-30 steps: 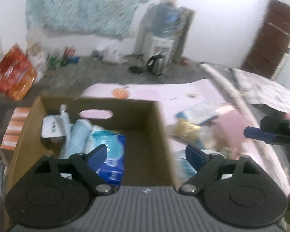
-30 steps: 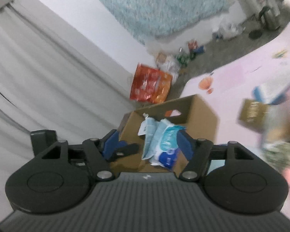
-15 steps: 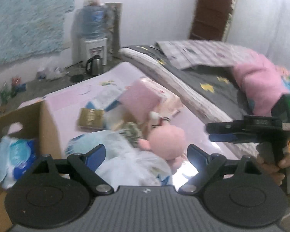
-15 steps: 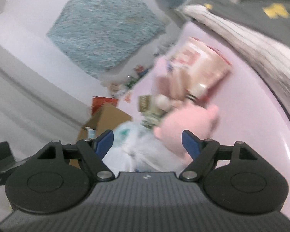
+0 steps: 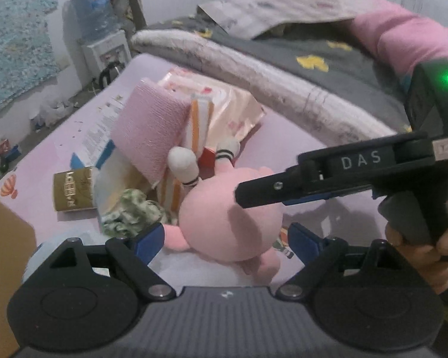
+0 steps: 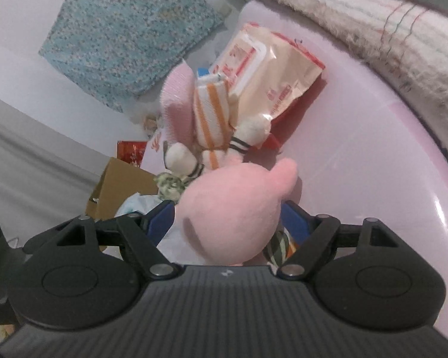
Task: Organize soft objects
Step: 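Return the right gripper to the pink plush pig and grasp it, then lift the pink plush pig and lower it into the box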
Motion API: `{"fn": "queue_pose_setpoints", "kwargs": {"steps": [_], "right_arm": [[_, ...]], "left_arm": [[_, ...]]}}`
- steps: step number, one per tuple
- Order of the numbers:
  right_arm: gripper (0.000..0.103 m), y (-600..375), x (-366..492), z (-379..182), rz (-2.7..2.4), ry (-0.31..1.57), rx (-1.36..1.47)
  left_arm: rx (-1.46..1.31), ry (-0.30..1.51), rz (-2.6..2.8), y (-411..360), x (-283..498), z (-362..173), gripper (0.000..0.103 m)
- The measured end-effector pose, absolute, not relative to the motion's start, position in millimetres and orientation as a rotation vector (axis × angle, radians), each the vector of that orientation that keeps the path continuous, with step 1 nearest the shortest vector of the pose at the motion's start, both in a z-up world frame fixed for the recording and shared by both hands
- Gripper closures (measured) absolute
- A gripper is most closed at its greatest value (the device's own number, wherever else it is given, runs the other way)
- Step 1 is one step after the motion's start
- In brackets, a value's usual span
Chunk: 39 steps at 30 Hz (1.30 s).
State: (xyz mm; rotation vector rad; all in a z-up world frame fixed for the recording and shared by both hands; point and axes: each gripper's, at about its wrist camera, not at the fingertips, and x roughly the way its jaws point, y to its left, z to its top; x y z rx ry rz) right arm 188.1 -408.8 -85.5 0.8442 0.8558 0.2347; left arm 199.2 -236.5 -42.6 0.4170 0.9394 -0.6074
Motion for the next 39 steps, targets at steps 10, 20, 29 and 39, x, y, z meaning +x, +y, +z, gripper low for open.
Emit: {"fn": "queue_pose_setpoints", "kwargs": {"steps": [10, 20, 29, 39], "right_arm": [[0.029, -402.0, 214.7, -109.4, 0.302, 0.898, 0.921], [0.032, -411.6, 177.8, -78.2, 0.281, 0.822, 0.947], [0.032, -410.5, 122.4, -0.9, 0.276, 0.715, 0.838], [0.032, -351.5, 108.7, 83.5, 0.367, 0.664, 0.678]], "left_arm": [[0.436, 1.026, -0.555, -253.7, 220.6, -69.9, 0.014], [0.422, 0.956, -0.612, -264.8, 190.7, -38.5, 0.016], [0.358, 0.812, -0.641, -258.1, 141.5, 18.5, 0.016], [0.221, 0.665, -0.569, -185.8, 115.5, 72.4, 0.016]]}}
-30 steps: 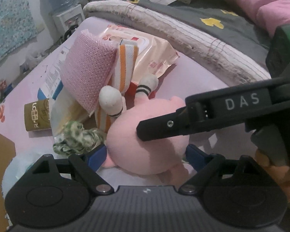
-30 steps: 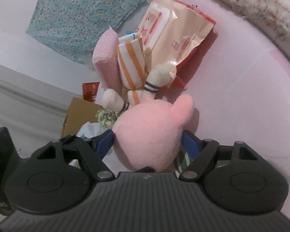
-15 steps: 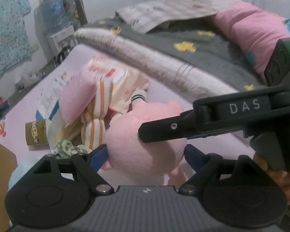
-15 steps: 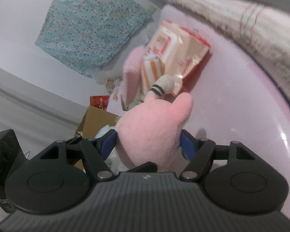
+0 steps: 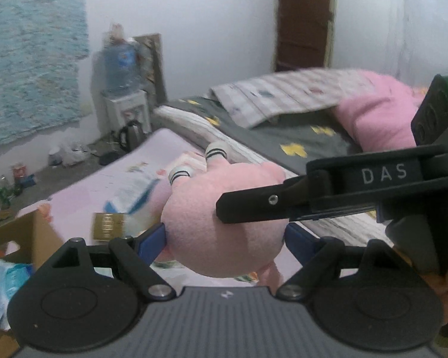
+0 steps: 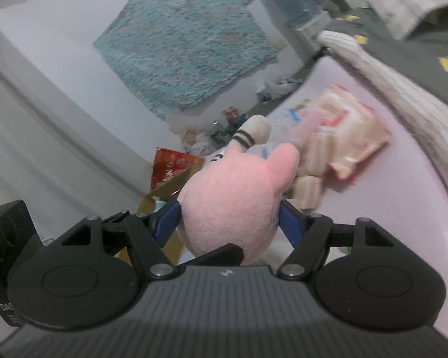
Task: Organize soft objects
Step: 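Lift the pink plush pig and lower it into the box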
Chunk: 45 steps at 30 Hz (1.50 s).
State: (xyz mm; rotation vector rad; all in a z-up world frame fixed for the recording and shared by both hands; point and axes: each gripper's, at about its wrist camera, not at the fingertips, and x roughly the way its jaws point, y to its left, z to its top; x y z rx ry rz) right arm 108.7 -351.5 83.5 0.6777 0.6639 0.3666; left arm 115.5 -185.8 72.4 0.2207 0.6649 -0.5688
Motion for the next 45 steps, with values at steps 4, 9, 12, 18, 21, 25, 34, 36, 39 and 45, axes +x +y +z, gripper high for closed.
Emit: {"fn": "queue_pose_setpoints", "kwargs": {"steps": [4, 9, 12, 18, 21, 25, 34, 36, 39, 45], "right_arm": [[0.032, -303.7, 129.9, 102.9, 0.440, 0.684, 0.623], [0.032, -238.9, 167.2, 115.3, 0.540, 0.754, 0.562], [0.032, -196.0, 197.5, 117.2, 0.591, 0.815, 0.514], [0.032, -125.3, 258.1, 110.9, 0.616, 0.938, 0.430], [0.032, -102.6, 284.8, 101.2, 0.600, 0.996, 0.411], [0.032, -80.0, 307.5, 89.0, 0.589, 1.052, 0.406], [0.026, -77.4, 333.9, 80.7, 0.531, 1.025, 0.313], [0.026, -86.0, 336.7, 80.8, 0.534, 1.014, 0.343], [0.026, -99.7, 336.5, 83.6, 0.533, 0.989, 0.365], [0.026, -129.4, 327.4, 93.6, 0.521, 0.927, 0.409]], "left_arm": [[0.160, 0.643, -0.495, -139.0, 118.2, 82.8, 0.016], [0.088, 0.645, -0.383, -77.7, 130.8, 82.6, 0.016], [0.032, 0.667, -0.319, -39.3, 146.7, 77.9, 0.016], [-0.106, 0.744, -0.248, 28.8, 195.3, 56.6, 0.016], [-0.165, 0.792, -0.226, 52.4, 223.9, 41.8, 0.015], [-0.196, 0.827, -0.205, 71.8, 236.2, 28.4, 0.015], [-0.256, 0.907, -0.203, 81.3, 261.5, -5.7, 0.015], [-0.250, 0.927, -0.197, 80.5, 264.5, -12.0, 0.016], [-0.221, 0.928, -0.183, 79.6, 263.8, -13.7, 0.016], [-0.191, 0.895, -0.123, 83.1, 260.3, -6.2, 0.025]]}}
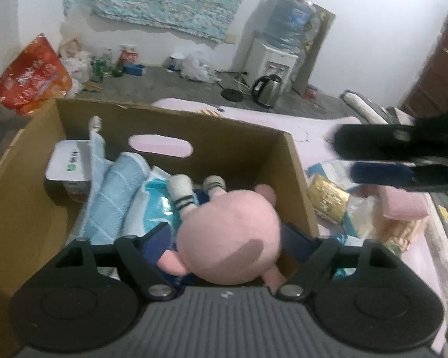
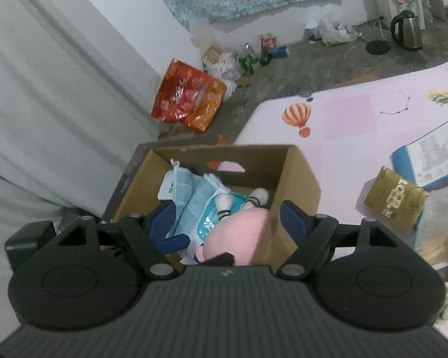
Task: Organize soft objects
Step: 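Lift the pink plush pig and lower it into the box, then open the right gripper and withdraw both grippers back over the bed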
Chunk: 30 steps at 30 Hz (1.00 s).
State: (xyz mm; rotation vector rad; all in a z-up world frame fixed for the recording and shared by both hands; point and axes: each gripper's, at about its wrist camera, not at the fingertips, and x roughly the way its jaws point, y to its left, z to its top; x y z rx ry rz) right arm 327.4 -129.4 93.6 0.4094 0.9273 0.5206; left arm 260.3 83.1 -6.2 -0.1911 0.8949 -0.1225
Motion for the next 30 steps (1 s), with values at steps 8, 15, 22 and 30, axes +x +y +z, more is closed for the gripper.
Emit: {"fn": "queue_pose_setpoints", "kwargs": {"steps": [8, 15, 22, 30], "right_arm": [[0.026, -169.5, 275.2, 113.5, 0.567, 0.829, 0.483], [0.027, -196.2, 226.5, 109.6, 0.602, 0.798, 0.547], [0.027, -210.4, 209.8, 103.9, 0.593, 0.788, 0.586], [0.026, -218.6, 203.0, 106.7, 0.584, 0.777, 0.597]], "left_arm": [[-0.191, 0.950, -0.045, 92.7, 270.9, -5.6, 0.031], [-0.087, 1.019, -0.050, 76.7, 287.8, -14.2, 0.024], [-0.169, 1.163, -0.086, 76.6, 299.8, -38.6, 0.022], [-0.195, 1.136, -0.069, 72.9, 289.0, -31.2, 0.023]]}}
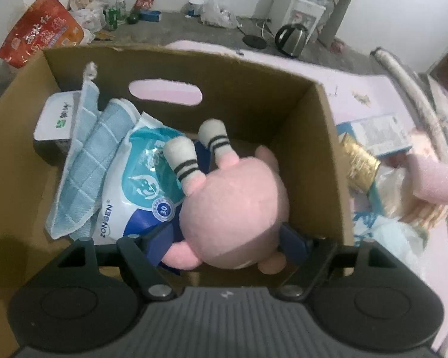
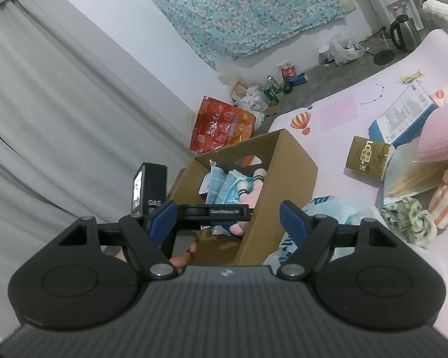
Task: Organize soft objects
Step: 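Open the right gripper and withdraw both grippers back over the bed, then grasp the orange-striped towel with the right gripper while the left gripper grasps the green cloth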
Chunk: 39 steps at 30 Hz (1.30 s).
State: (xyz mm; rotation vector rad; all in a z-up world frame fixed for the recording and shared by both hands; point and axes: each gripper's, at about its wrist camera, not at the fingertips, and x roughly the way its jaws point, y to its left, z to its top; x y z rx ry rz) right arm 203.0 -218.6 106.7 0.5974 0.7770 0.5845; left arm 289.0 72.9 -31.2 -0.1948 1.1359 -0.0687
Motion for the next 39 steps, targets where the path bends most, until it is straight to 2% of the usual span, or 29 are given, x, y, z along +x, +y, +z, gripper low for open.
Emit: {"fn": "queue_pose_setpoints", "kwargs": {"steps": [11, 20, 26, 32, 39], "right_arm": [[0.026, -242.9, 184.1, 100.6, 0.555, 0.757, 0.647], [0.023, -294.7, 147.2, 84.1, 0.479, 0.726, 0.723], [0.020, -330.0, 121.1, 51.5, 0.401, 0.729, 0.809], [0.020, -358.9, 104.6, 8.5, 0.330, 0.743, 0.898], [0.020, -363.1, 120.0, -23.2, 0.269, 0.761, 0.830]], "left_arm": [[-0.301, 0.925, -0.074, 101.2, 233.8, 52.8, 0.015], [-0.209, 0.765, -0.143, 82.9, 168.5, 111.5, 0.007], [-0.112, 0.767, -0.287, 33.8, 149.2, 111.9, 0.004], [0.063, 0.788, -0.380, -40.1, 156.1, 89.4, 0.004], [0.146, 0.841, -0.456, -113.4, 185.7, 59.0, 0.004]]}}
